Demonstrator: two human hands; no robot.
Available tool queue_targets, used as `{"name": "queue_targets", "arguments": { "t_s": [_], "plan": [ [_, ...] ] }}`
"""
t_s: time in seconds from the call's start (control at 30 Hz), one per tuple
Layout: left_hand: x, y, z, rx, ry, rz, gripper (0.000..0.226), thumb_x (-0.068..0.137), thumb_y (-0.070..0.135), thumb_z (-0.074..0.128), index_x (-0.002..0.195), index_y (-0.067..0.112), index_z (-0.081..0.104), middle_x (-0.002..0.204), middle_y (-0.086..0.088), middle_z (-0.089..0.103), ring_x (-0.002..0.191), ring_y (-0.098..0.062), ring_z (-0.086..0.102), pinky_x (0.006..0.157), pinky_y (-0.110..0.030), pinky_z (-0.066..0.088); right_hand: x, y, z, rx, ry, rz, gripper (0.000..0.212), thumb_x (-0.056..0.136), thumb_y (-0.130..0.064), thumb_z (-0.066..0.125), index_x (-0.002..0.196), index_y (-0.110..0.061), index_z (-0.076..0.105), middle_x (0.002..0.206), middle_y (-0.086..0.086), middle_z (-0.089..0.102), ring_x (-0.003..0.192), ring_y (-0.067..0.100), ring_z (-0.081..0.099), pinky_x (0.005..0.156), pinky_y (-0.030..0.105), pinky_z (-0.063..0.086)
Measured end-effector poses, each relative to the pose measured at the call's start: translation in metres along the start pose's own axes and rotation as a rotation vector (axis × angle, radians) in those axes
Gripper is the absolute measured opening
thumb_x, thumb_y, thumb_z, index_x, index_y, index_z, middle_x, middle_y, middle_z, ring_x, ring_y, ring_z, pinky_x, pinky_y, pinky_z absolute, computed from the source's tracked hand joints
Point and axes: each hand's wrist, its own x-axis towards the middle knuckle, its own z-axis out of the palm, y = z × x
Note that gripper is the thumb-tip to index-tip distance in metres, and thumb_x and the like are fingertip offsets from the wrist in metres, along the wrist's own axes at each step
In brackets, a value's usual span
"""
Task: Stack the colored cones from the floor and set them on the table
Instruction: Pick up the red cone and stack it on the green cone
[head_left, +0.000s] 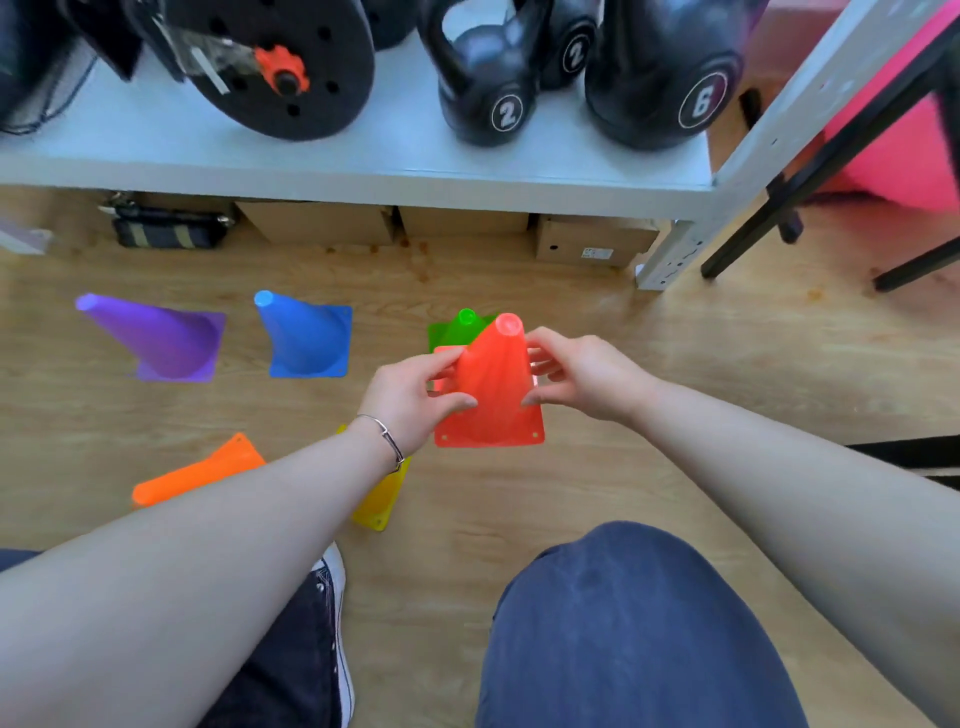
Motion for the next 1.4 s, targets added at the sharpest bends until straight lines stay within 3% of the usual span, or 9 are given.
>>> {"name": "queue_targets", "arguments": {
  "t_s": [0.23, 0.43, 0.53, 0.67, 0.8, 0.97, 1.1, 1.23, 1.4],
  "plan": [
    [0.017, 0.025, -0.04, -0.04, 0.082, 0.049, 0.062, 0.068, 0.025, 0.085, 0.126, 0.022, 0.063, 0.121, 0.002, 0.069, 0.107, -0.008, 0.065, 0.099, -0.031, 0.051, 0.017, -0.034, -0.038, 0.035, 0.054, -0.009, 0.059, 0.069, -0.035, 0.086, 0.118, -0.035, 0.054, 0.116, -0.005, 0.069, 0.103, 0.007, 0.067, 0.094, 0.03, 0.055],
    [0.052, 0.034, -0.061, -0.074, 0.1, 0.073, 0.058, 0.07, 0.019, 0.083, 0.125, 0.023, 0.064, 0.118, 0.005, 0.069, 0.103, -0.003, 0.064, 0.086, -0.003, 0.043, 0.042, -0.055, -0.061, 0.046, 0.102, 0.0, 0.062, 0.073, -0.028, 0.085, 0.126, -0.034, 0.053, 0.118, -0.007, 0.066, 0.107, 0.009, 0.065, 0.097, 0.029, 0.052],
    [0.071, 0.026, -0.062, -0.088, 0.092, 0.07, 0.06, 0.069, 0.016, 0.083, 0.126, 0.02, 0.063, 0.12, 0.0, 0.069, 0.104, -0.005, 0.064, 0.093, -0.016, 0.049, 0.058, -0.058, -0.061, 0.014, 0.1, 0.028, 0.062, 0.075, -0.025, 0.083, 0.128, -0.032, 0.051, 0.125, -0.005, 0.065, 0.105, 0.012, 0.067, 0.095, 0.032, 0.053],
    [0.09, 0.0, -0.055, -0.044, 0.086, 0.023, 0.062, 0.069, 0.021, 0.083, 0.128, 0.025, 0.062, 0.12, 0.0, 0.069, 0.109, -0.01, 0.065, 0.1, -0.034, 0.051, 0.082, -0.051, -0.049, -0.049, 0.107, 0.059, 0.062, 0.075, -0.027, 0.082, 0.128, -0.032, 0.051, 0.128, -0.007, 0.065, 0.093, 0.009, 0.068, 0.079, 0.024, 0.048],
    [0.102, -0.032, -0.036, 0.096, 0.064, -0.028, 0.062, 0.073, 0.03, 0.079, 0.131, 0.026, 0.058, 0.121, 0.001, 0.069, 0.111, -0.014, 0.064, 0.099, -0.035, 0.049, 0.111, -0.037, -0.027, -0.093, 0.053, 0.085, 0.064, 0.075, -0.028, 0.082, 0.131, -0.028, 0.052, 0.128, -0.001, 0.066, 0.105, 0.013, 0.067, 0.094, 0.031, 0.051],
    [0.117, -0.061, -0.017, 0.231, -0.011, -0.052, 0.054, 0.074, 0.038, 0.075, 0.126, 0.028, 0.061, 0.115, 0.004, 0.071, 0.108, -0.017, 0.064, 0.093, -0.035, 0.051, 0.137, -0.016, -0.003, -0.136, -0.013, 0.119, 0.065, 0.076, -0.032, 0.08, 0.134, -0.026, 0.051, 0.129, 0.001, 0.066, 0.114, 0.017, 0.064, 0.097, 0.034, 0.051],
    [0.128, -0.077, -0.004, 0.178, -0.063, -0.077, 0.048, 0.072, 0.033, 0.078, 0.118, 0.027, 0.066, 0.108, 0.004, 0.074, 0.102, -0.014, 0.068, 0.092, -0.033, 0.052, 0.141, 0.003, 0.012, -0.099, -0.004, 0.154, 0.064, 0.076, -0.031, 0.081, 0.133, -0.027, 0.051, 0.13, 0.001, 0.065, 0.116, 0.017, 0.063, 0.098, 0.035, 0.051],
    [0.133, -0.092, 0.012, 0.16, -0.098, -0.103, 0.052, 0.072, 0.027, 0.079, 0.122, 0.023, 0.064, 0.11, 0.001, 0.074, 0.101, -0.013, 0.069, 0.095, -0.032, 0.052, 0.138, 0.021, 0.03, -0.034, 0.01, 0.17, 0.061, 0.076, -0.028, 0.081, 0.13, -0.026, 0.053, 0.128, 0.002, 0.066, 0.114, 0.015, 0.064, 0.094, 0.026, 0.05],
    [0.133, -0.103, 0.029, 0.092, -0.084, -0.136, 0.053, 0.071, 0.021, 0.079, 0.122, 0.021, 0.064, 0.108, -0.001, 0.074, 0.1, -0.014, 0.07, 0.095, -0.033, 0.053, 0.137, 0.033, 0.046, -0.025, 0.029, 0.179, 0.062, 0.079, -0.025, 0.079, 0.135, -0.024, 0.051, 0.125, 0.009, 0.067, 0.117, 0.024, 0.063, 0.1, 0.041, 0.051]
  ]
}}
